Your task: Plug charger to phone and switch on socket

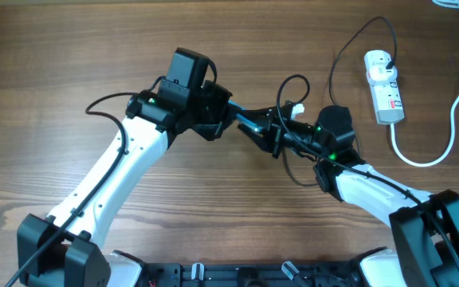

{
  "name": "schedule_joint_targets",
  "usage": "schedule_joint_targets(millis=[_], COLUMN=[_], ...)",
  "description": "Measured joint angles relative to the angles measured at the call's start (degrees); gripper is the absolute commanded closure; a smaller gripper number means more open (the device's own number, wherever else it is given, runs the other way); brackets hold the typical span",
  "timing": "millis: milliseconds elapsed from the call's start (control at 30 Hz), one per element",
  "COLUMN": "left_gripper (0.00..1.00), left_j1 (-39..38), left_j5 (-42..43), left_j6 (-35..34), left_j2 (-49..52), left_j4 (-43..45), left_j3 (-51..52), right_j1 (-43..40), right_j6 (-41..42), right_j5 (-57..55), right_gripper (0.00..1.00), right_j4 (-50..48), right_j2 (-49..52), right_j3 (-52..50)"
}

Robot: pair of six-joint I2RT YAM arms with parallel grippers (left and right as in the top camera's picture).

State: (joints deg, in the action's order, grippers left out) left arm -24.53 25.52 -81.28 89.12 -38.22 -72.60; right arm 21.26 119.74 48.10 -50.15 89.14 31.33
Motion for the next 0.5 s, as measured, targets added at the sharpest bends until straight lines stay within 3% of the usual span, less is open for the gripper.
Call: schedule_joint_targets(millis=[100,233,300,367,400,500], left_gripper=[0.96,0.96,0.96,0.96,0.96,0.96], left_j1=[2.89,13.55,20.02,24.04,25.4,26.75], left_j5=[3.85,9.51,14.99,20.41,23.1,27.17], left_j6=[3.89,15.69,22.14,26.69,28.65,32.5], left_j2=[0.07,0.22,0.31,0.35,0.35,0.35], left_j4=[-2.12,-10.29,-14.03,-14.29,-14.47,-15.98], left_j3=[0.0,-0.11,-0.07,-0.07,-0.07,-0.07], right_j1=[0.33,0.52,0.57,0.63,0.63,0.63], right_j6=[-0.46,-6.38,-13.68,-24.28,-29.92,-47.04], right_j5=[0.87,1.27,0.72,-0.74,-1.88,-3.41], right_gripper=[0.54,0.38,0.19,0.09,0.09,0.25], right_j4=[2.16,10.49,13.0,15.58,17.22,21.27], right_j2=[0.0,0.0,0.0,0.0,0.0,0.0], right_j3=[0.0,0.11,0.02,-0.02,-0.04,-0.04])
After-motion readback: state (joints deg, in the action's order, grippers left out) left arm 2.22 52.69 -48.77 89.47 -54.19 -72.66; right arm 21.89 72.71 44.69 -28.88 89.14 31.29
